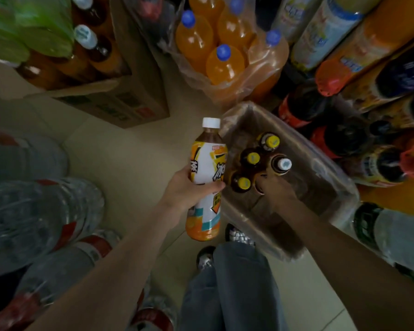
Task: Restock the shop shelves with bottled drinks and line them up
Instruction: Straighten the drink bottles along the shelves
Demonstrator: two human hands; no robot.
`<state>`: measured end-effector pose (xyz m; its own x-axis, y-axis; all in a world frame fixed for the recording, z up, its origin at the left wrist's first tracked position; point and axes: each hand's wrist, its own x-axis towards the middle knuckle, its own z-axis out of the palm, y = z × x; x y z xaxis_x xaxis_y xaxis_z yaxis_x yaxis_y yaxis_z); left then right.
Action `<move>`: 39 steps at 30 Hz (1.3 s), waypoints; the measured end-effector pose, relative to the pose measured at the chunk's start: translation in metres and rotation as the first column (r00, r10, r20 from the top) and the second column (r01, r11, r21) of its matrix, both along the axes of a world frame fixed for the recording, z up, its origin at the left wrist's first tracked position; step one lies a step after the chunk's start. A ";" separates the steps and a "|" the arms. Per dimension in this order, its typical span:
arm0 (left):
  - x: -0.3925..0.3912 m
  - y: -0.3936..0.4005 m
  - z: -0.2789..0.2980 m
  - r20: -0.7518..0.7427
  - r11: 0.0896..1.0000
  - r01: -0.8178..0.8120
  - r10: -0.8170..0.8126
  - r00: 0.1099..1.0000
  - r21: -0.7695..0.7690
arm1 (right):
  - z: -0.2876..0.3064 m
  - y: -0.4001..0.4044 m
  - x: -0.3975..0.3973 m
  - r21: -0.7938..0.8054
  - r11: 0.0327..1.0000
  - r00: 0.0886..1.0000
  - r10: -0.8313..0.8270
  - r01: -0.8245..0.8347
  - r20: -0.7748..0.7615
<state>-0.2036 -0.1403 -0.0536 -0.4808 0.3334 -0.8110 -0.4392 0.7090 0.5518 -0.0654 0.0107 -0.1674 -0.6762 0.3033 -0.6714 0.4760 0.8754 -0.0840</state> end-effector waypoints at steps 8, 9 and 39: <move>-0.002 0.036 0.120 -0.016 0.996 0.066 -0.065 0.998 0.054 | 0.197 0.060 -0.006 -0.013 0.986 0.969 -0.168 0.169 -0.180; -0.002 0.043 0.148 -0.035 0.993 0.091 -0.089 0.995 0.076 | 0.239 0.069 -0.006 -0.033 0.975 0.954 -0.221 0.219 -0.203; 0.342 0.194 0.727 -0.741 0.241 0.865 -0.448 0.501 0.440 | 0.906 0.054 0.422 0.145 0.401 0.270 -0.276 0.905 -0.923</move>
